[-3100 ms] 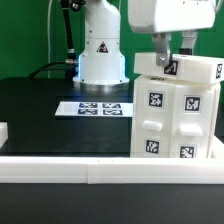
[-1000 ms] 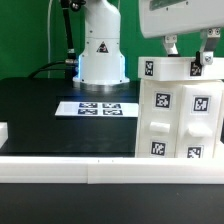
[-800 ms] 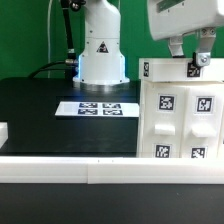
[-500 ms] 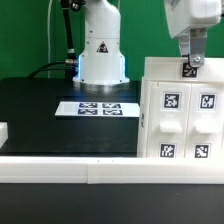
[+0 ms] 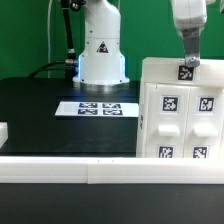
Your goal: Assemble cabinet
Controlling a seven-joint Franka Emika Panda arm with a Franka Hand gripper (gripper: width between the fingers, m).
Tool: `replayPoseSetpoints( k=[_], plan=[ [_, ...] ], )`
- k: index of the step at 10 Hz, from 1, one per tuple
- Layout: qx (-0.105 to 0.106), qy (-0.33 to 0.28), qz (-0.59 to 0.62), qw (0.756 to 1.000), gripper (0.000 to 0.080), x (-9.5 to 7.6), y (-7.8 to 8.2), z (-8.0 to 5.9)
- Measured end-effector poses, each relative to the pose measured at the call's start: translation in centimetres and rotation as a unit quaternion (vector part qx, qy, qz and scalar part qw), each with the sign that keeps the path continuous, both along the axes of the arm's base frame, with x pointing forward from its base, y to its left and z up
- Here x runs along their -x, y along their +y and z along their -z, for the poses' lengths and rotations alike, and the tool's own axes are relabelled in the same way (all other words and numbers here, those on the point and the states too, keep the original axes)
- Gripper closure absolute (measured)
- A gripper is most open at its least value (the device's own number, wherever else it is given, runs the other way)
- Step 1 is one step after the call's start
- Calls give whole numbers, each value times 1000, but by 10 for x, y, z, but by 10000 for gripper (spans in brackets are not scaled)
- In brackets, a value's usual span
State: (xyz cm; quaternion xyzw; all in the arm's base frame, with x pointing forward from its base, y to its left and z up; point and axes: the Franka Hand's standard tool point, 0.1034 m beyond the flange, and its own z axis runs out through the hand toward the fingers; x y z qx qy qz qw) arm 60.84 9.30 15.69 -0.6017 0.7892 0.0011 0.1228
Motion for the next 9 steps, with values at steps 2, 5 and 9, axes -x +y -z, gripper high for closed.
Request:
replayPoseSetpoints(
  k=[2, 5, 9],
  plan=[
    [-10, -13, -20, 1000, 4, -3, 0, -9],
    [-31, -35, -16, 999, 2, -9, 6, -34],
    [-16, -18, -125, 992, 2, -3, 11, -31]
  ],
)
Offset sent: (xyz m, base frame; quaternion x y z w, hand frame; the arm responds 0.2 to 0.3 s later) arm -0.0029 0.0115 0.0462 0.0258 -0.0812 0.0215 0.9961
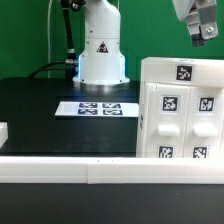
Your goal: Assemble cabinet
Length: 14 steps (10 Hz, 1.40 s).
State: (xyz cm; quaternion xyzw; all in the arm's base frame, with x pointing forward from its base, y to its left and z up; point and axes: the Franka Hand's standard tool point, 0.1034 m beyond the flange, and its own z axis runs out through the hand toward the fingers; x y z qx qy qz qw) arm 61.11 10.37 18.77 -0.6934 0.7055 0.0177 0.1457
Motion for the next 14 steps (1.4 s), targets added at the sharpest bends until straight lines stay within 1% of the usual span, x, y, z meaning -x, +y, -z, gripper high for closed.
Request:
replayPoseSetpoints(
  k=[1, 2, 4, 6, 9, 10, 11, 12, 13, 14],
  plan=[
    [11, -6, -67, 998, 2, -2, 0, -2],
    [18, -11, -136, 991, 2, -3, 1, -4],
    [24, -19, -253, 967, 2, -5, 3, -5],
    [31, -32, -302, 952, 2, -5, 4, -5],
    [48, -62, -415, 907, 2, -5, 3, -4],
    [67, -67, -496, 863, 2, -3, 0, -4],
    [77, -72, -555, 825, 2, -3, -3, -6],
    [80, -71, -602, 792, 2, -4, -4, -7],
    [82, -68, -651, 752, 2, -5, -4, -8],
    [78, -68, -670, 736, 2, -6, -4, -9]
  ],
)
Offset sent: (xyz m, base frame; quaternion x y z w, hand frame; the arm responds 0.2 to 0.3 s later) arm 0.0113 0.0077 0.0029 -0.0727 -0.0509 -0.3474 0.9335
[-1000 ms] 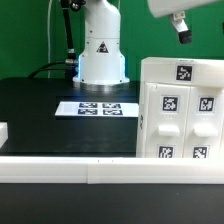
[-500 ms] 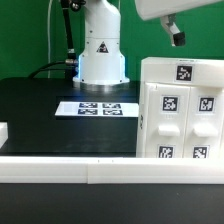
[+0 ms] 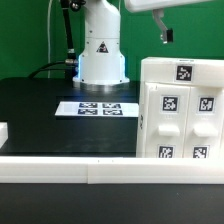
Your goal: Assemble cabinet
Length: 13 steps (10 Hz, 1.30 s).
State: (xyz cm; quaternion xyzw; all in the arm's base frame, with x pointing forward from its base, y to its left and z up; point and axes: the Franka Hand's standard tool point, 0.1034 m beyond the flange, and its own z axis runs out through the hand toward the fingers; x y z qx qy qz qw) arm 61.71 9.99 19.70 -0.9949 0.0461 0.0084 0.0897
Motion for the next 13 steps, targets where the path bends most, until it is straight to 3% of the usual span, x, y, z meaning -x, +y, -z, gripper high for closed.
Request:
replayPoseSetpoints(
  k=[4, 5, 7, 9, 11, 13],
  plan=[
    [2, -27, -142, 990, 2, -1, -3, 1],
    [19, -42, -237, 970, 2, -1, -6, 1],
    [33, -53, -358, 932, 2, -1, -5, 5],
    [41, -57, -448, 891, 2, 0, -4, 11],
    [47, -67, -473, 877, 2, -1, -5, 16],
    [48, -78, -542, 835, 2, 1, -13, 22]
  ],
)
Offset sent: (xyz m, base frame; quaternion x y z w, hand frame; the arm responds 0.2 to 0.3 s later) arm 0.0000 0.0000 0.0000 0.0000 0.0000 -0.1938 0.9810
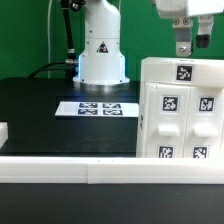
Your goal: Assemble cabinet
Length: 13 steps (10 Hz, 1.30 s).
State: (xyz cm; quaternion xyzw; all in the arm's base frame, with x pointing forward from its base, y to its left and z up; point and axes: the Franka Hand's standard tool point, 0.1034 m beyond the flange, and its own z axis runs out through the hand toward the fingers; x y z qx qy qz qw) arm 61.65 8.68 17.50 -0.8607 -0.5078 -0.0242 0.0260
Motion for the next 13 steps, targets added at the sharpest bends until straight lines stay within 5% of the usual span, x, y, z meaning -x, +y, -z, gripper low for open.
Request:
replayPoseSetpoints(
  k=[6, 8, 9, 13],
  plan=[
    [6, 7, -15, 1000, 2, 5, -10, 23],
    [6, 7, -10, 1000, 39, 5, -11, 23],
    [6, 7, -9, 1000, 215, 5, -12, 23],
    [6, 9, 13, 1000, 242, 5, -12, 23]
  ],
)
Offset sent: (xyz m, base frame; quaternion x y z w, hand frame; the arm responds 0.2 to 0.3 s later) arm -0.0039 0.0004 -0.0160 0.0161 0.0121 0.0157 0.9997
